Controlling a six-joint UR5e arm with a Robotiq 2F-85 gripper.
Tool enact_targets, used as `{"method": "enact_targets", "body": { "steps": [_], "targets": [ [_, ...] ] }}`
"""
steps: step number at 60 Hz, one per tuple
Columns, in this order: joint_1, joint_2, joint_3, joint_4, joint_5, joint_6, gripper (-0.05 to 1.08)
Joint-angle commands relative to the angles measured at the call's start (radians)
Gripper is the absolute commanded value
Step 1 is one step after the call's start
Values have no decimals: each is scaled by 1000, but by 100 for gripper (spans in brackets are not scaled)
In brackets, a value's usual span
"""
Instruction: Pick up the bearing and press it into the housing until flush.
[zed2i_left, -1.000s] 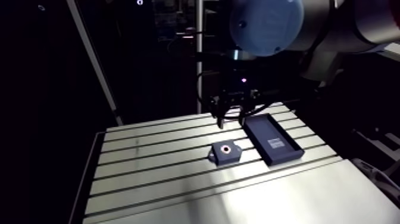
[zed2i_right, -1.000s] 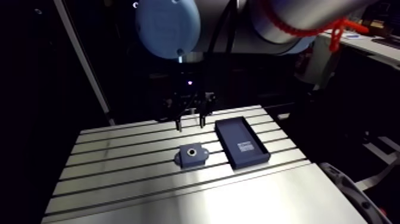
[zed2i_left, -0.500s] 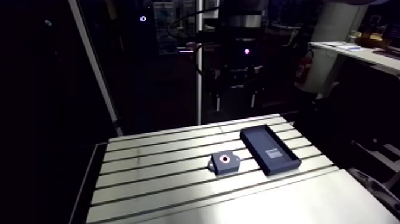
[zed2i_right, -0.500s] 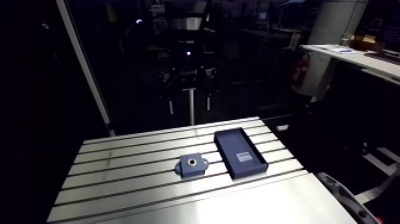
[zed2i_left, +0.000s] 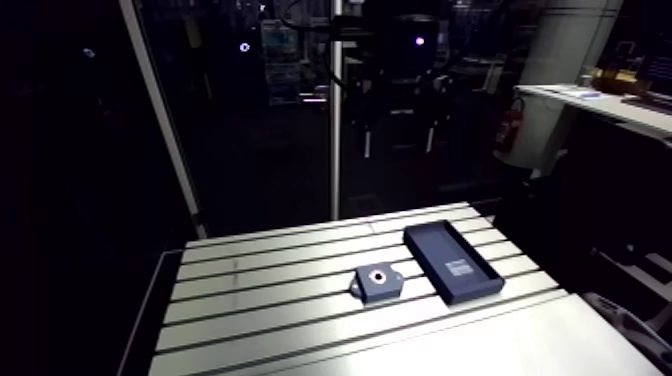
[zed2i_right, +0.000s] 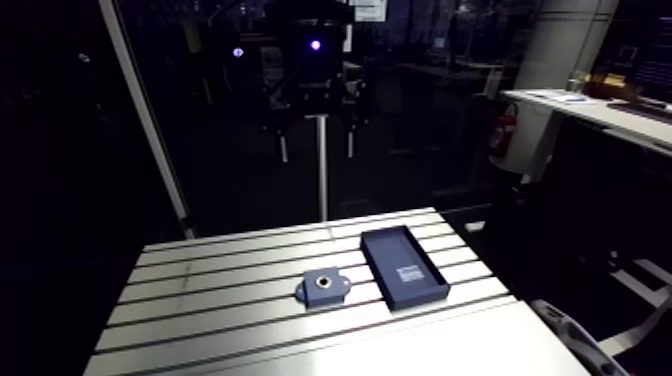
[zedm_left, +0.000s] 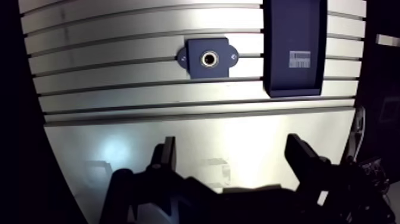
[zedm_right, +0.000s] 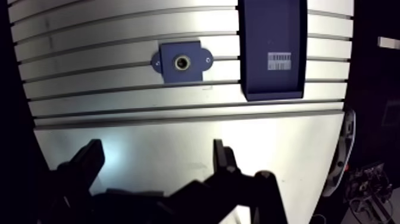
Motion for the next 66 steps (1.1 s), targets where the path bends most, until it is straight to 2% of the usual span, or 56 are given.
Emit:
{"method": "enact_targets", "body": {
  "steps": [1, 20, 66],
  "targets": [
    [23, -6, -22, 19, 0, 27, 1],
    [71, -12, -78, 61, 0, 87, 1],
    [77, -12, -99, 105, 4, 129, 1]
  ]
}}
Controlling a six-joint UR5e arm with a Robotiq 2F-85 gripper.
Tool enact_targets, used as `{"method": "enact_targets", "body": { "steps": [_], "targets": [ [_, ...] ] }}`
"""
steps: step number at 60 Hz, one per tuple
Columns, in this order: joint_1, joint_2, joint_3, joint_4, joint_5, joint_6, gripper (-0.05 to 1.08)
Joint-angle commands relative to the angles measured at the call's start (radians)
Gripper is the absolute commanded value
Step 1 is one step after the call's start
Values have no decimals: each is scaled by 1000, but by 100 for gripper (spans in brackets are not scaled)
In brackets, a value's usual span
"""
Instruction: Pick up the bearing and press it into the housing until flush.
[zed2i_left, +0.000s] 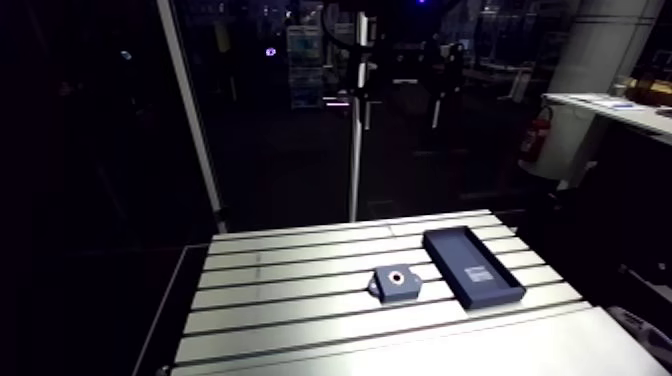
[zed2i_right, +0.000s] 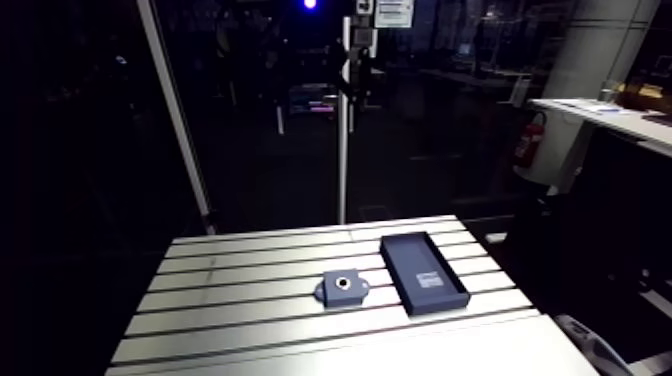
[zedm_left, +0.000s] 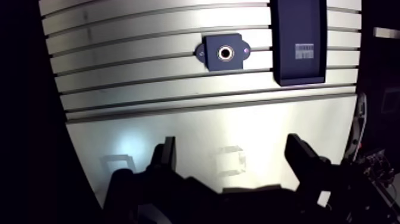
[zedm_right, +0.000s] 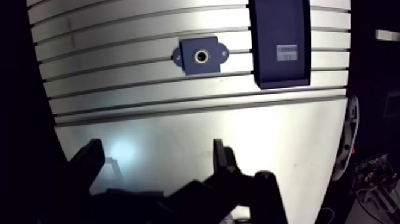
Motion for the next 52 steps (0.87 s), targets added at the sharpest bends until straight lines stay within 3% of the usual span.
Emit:
{"method": "enact_targets", "body": {
  "steps": [1, 52],
  "targets": [
    [2, 2, -1, 2, 2, 10, 1],
    [12, 18, -6, 5, 7, 18, 1]
  ]
}}
